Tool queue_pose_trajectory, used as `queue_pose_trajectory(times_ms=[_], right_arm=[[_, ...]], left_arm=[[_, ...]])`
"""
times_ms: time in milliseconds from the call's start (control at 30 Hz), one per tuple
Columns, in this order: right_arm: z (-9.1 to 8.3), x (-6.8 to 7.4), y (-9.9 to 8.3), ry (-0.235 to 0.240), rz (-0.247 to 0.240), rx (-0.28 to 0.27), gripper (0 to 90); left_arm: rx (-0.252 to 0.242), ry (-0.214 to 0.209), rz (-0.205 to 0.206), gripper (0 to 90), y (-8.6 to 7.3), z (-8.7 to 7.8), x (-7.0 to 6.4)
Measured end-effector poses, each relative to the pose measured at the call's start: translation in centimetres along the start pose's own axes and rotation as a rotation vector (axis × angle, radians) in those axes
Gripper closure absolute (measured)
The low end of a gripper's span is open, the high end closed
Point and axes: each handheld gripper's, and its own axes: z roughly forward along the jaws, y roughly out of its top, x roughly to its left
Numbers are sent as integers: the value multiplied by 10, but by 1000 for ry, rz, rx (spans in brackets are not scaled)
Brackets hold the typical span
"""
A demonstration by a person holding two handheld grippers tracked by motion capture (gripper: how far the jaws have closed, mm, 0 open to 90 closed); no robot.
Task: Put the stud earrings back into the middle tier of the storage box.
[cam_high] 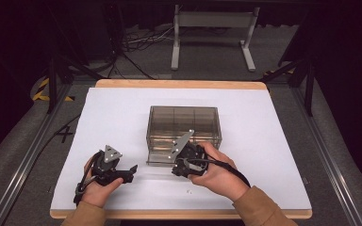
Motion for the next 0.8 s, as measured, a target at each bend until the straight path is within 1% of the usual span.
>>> queue_pose_trajectory(times_ms=[33, 100, 200, 533, 800], right_arm=[[0, -2, 0, -7, -2, -8, 869], [-1, -3, 0, -13, 12, -5, 869], [-2, -6, 0, -15, 44, -7, 869], [-5, -15, 1, -32, 77, -17, 869], [-8, -23, 4, -55, 97, -7, 869]], left_arm=[[0, 0, -1, 93, 0, 0, 0], [1, -1, -1, 93, 0, 0, 0], [-1, 1, -2, 92, 0, 0, 0], [-1, 0, -1, 93, 0, 0, 0], [5, -3, 0, 93, 0, 0, 0]])
